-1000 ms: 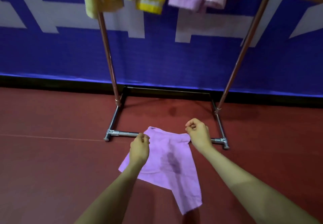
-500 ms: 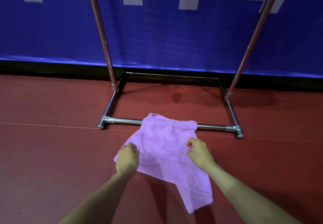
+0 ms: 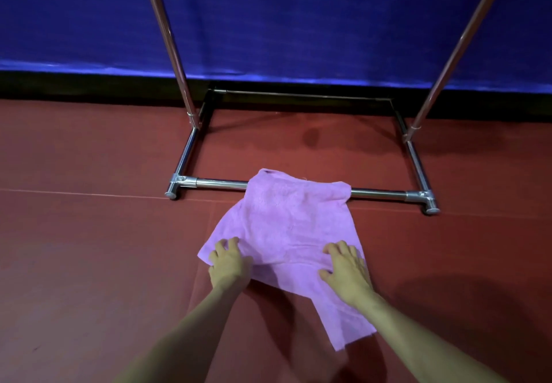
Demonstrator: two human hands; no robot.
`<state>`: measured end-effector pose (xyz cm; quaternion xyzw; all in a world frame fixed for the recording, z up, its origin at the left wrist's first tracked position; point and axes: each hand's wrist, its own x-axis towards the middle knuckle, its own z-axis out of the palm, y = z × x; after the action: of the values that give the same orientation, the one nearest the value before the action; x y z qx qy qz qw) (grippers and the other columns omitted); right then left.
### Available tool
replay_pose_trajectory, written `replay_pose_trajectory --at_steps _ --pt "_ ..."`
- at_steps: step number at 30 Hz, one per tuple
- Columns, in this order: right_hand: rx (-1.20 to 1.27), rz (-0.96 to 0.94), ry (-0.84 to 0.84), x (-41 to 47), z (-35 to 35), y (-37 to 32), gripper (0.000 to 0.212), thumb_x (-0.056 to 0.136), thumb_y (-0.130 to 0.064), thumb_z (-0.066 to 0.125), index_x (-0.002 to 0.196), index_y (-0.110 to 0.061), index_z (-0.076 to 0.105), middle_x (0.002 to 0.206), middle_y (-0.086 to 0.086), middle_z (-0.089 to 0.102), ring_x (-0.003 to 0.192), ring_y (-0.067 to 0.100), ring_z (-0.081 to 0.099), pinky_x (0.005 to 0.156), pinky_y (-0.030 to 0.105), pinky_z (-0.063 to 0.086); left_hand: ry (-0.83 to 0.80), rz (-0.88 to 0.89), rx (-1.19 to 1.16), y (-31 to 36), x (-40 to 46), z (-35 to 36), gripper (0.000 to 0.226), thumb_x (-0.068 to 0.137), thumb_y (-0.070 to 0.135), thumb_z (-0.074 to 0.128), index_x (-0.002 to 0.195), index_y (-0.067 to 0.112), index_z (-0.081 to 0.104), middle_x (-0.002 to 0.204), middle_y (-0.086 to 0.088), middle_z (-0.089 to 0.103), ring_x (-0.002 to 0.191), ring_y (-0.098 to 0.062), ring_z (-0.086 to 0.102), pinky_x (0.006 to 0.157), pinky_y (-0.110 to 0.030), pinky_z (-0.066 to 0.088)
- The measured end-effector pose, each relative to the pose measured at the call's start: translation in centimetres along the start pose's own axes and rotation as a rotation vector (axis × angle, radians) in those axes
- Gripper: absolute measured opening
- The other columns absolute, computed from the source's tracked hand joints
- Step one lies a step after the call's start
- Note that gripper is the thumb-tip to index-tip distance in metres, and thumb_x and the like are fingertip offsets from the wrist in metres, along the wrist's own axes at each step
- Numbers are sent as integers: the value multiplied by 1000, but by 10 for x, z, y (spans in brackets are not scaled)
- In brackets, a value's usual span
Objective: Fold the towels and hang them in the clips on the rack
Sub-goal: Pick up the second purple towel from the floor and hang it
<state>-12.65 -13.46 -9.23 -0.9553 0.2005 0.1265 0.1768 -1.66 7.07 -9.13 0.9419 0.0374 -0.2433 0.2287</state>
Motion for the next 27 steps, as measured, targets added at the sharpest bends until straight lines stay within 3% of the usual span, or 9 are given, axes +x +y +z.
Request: replay_pose_trajectory --at_steps 8,12,14,18,20,23,27 --pt "5 -6 78 3 10 -2 18 93 -26 50 106 -17 58 108 1 58 110 27 48 92 37 34 133 68 -41 -20 12 -4 39 83 14 56 121 21 55 129 -8 40 119 -32 36 97 -40 37" --pt "185 24 204 -3 15 -8 6 83 -1 55 87 -3 58 84 17 62 85 40 58 74 45 44 70 238 75 -33 11 -6 45 78 24 66 121 28 54 128 1 37 116 -27 37 97 -39 33" --pt "233 82 199 -5 11 -11 13 86 6 46 94 -1 53 87 22 62 87 42 58 70 42 39 105 278 142 -38 13 -7 39 80 22 64 118 27 56 127 1 40 111 -27 41 91 -39 36" --pt "339 142 223 -7 4 -7 14 91 0 37 98 -7 48 94 19 59 89 40 56 67 40 40 176 265 232 -39 19 -14 20 93 25 50 106 11 56 116 -6 48 101 -30 44 79 -37 35" --pt "383 133 201 -7 6 -3 8 95 -11 40 91 -12 46 87 17 60 84 40 57 69 43 46 217 276 115 -37 18 -18 16 96 25 45 94 11 52 102 -7 53 94 -32 47 76 -39 35" --pt "336 58 49 -12 9 1 17 92 -32 54 87 -21 43 81 0 58 82 27 55 72 36 44 179 297 -171 -33 12 -20 26 99 27 41 75 15 38 71 -5 54 70 -36 47 63 -40 37" --pt "41 -41 -98 -18 13 3 42 83 -50 62 111 -22 50 111 -6 49 109 18 44 92 37 39 80 366 -236 -14 2 -32 31 88 28 52 71 16 29 60 3 41 61 -30 31 57 -36 34"
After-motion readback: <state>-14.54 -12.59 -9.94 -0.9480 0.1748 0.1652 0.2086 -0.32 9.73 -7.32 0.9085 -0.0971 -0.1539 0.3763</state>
